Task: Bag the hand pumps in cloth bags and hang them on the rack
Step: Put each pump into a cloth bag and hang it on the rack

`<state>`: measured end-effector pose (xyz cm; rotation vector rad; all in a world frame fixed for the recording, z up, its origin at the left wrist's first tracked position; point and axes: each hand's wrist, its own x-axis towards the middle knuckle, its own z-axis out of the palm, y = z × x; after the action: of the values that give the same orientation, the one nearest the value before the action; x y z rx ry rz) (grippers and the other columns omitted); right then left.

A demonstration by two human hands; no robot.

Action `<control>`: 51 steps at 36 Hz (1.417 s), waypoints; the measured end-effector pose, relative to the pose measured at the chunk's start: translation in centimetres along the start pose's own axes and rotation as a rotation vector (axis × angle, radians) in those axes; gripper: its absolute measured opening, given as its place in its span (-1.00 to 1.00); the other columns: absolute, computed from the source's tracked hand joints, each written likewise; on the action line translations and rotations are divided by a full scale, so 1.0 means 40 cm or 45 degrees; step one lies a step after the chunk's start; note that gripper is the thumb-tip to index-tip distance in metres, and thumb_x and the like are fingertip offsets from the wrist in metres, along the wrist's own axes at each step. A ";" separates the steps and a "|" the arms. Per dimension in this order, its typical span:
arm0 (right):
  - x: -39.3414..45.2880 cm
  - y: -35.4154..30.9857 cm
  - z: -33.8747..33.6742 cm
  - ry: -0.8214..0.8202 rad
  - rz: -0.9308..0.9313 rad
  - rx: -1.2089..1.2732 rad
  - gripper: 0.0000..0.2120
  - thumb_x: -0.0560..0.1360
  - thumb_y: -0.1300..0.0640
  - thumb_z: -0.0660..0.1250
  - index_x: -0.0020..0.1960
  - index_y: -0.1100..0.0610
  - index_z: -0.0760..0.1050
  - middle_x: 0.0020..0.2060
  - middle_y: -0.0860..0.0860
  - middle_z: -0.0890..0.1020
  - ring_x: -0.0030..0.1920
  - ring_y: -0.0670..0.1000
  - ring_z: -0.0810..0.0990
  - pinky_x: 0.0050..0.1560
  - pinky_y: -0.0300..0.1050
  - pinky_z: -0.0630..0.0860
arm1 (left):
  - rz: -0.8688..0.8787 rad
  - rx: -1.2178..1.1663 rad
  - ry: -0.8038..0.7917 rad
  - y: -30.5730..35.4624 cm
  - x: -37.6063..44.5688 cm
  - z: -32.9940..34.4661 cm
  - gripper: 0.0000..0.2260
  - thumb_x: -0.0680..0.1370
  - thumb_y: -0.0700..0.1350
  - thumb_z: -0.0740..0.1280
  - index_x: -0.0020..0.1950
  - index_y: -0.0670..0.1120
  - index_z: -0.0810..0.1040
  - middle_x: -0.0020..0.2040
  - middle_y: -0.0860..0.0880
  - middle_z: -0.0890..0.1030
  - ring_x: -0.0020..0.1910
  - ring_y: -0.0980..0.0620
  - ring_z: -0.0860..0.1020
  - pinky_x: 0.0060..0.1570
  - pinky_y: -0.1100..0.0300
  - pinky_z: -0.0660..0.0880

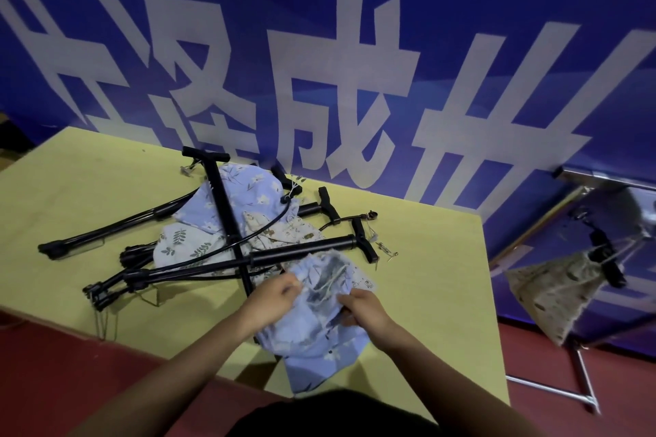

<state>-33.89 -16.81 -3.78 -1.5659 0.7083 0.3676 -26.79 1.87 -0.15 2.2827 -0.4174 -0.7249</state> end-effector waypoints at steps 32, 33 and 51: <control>-0.098 -0.245 -0.066 -0.440 -0.137 1.124 -0.61 0.66 0.10 0.09 0.38 0.32 0.36 0.28 0.28 0.51 0.27 0.25 0.52 0.24 0.15 0.45 | 0.474 0.040 0.176 0.118 -0.035 -0.028 -0.40 0.44 0.20 0.39 0.44 0.10 0.33 0.46 0.19 0.22 0.38 0.24 0.27 0.24 0.28 0.28; -0.102 -0.244 -0.068 -0.429 -0.142 1.133 -0.62 0.66 0.11 0.08 0.37 0.32 0.37 0.26 0.27 0.52 0.23 0.24 0.55 0.21 0.14 0.49 | 0.472 0.064 0.217 0.114 -0.033 -0.027 -0.50 0.51 0.10 0.37 0.41 0.04 0.38 0.43 0.16 0.29 0.37 0.20 0.32 0.20 0.31 0.28; -0.145 -0.204 -0.081 -0.387 -0.237 0.921 -0.65 0.67 0.14 0.06 0.36 0.26 0.42 0.15 0.21 0.63 0.07 0.15 0.65 0.03 0.00 0.61 | -0.106 -0.522 0.424 0.079 0.020 -0.075 -0.89 0.62 -0.15 0.19 -0.03 -0.09 0.49 -0.24 -0.10 0.51 -0.30 -0.03 0.45 -0.35 0.21 0.32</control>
<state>-33.68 -18.76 6.56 -0.8531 0.3852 0.1716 -24.65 0.85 3.56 1.9857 -0.0122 -0.4105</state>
